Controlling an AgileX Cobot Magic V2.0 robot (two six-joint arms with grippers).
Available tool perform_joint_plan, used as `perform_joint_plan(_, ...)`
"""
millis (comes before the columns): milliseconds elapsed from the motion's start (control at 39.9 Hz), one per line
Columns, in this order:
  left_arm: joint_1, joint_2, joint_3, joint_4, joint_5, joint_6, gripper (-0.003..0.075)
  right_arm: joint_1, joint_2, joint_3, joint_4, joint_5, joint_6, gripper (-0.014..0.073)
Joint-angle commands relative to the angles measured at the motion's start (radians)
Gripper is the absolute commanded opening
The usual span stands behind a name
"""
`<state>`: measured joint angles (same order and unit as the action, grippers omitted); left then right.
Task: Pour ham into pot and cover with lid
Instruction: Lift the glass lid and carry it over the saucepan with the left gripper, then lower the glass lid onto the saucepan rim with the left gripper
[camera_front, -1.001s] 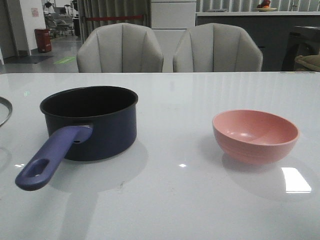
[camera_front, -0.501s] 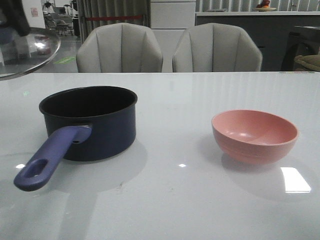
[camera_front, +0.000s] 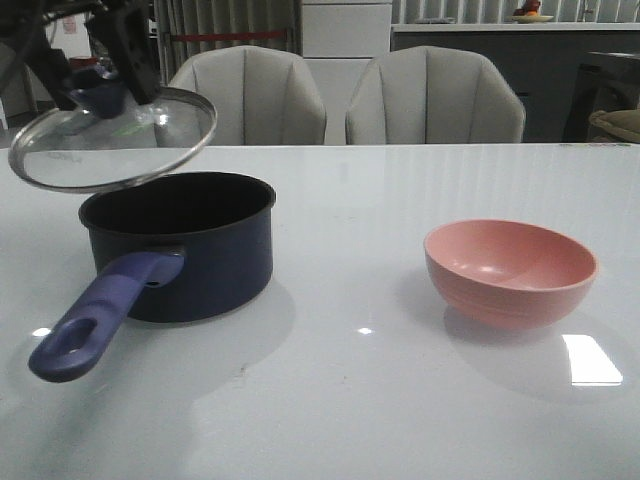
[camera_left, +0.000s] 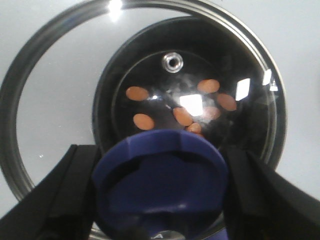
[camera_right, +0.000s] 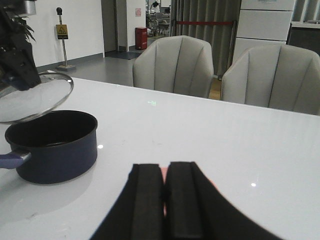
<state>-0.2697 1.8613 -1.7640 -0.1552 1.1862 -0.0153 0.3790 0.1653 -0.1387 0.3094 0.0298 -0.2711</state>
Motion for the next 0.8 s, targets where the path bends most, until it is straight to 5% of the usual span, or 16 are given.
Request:
perform_joint_plan(0, -0.036, -0.029, -0.037, -0.014, -0.076, 0.006, 0.013, 0.0, 0.009, -0.029, 0.005, -0.086, -0.01, 0.0157)
perform_joint_plan(776, -0.045, 0.034, -0.056, -0.034, -0.087, 0.006, 0.0137, 0.0, 0.009, -0.029, 0.005, -0.086, -0.01, 0.0157)
